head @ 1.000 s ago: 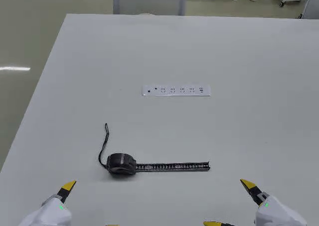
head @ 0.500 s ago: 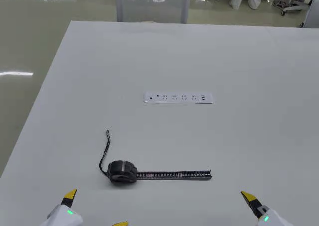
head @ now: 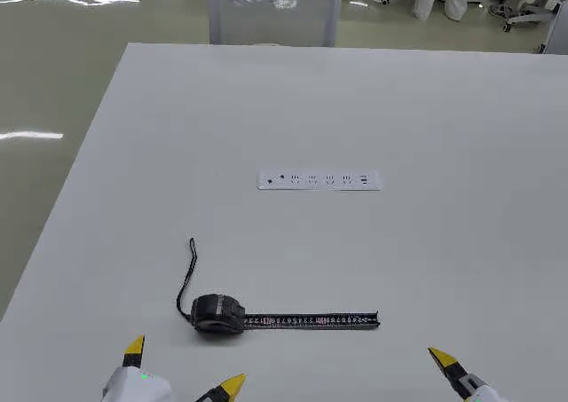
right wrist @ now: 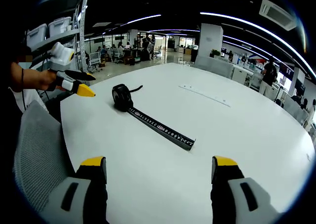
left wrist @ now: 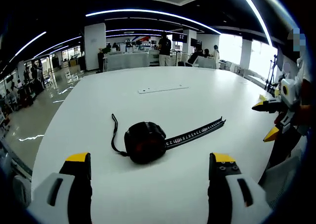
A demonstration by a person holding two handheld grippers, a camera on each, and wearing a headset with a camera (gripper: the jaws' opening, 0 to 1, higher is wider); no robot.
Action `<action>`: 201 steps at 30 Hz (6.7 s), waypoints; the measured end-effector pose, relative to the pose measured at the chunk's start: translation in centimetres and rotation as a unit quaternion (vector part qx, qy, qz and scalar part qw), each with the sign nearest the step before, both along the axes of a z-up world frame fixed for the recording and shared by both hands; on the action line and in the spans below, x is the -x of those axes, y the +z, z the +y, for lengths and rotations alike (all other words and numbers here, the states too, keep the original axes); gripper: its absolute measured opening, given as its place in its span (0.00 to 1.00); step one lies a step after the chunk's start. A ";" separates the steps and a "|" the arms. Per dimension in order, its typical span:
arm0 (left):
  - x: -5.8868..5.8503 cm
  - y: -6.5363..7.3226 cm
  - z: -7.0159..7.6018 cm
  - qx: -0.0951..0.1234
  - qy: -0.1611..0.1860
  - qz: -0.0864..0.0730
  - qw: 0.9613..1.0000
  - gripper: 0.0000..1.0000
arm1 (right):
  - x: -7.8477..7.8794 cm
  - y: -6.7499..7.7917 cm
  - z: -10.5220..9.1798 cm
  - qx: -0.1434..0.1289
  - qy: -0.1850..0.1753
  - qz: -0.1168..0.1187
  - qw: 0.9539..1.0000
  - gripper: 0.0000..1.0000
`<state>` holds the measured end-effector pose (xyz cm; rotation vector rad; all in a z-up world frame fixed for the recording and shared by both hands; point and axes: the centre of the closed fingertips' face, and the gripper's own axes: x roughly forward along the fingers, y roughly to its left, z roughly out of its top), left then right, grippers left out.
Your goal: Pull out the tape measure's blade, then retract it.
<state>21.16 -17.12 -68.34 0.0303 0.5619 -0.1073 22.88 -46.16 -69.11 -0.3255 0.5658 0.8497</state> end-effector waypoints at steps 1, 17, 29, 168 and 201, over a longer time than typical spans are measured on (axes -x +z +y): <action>-0.1 -0.1 0.0 0.000 0.007 -0.001 1.000 0.99 | 0.0 -0.1 0.0 0.000 0.001 0.001 1.000 0.88; -2.1 -2.1 -0.8 0.007 0.084 -0.017 0.996 0.99 | -1.1 -1.4 0.0 0.001 0.038 -0.012 0.999 0.75; -3.6 -3.2 0.0 0.003 0.122 -0.023 0.992 0.88 | -3.2 -2.4 -0.6 0.000 0.070 -0.016 0.997 0.67; -8.0 -6.8 1.2 0.039 0.199 -0.018 0.979 0.58 | -10.7 -8.5 4.1 0.045 0.370 0.025 0.927 0.12; -8.1 -6.7 1.2 0.050 0.199 -0.015 0.978 0.58 | -10.3 -8.4 7.0 0.037 0.376 0.028 0.926 0.12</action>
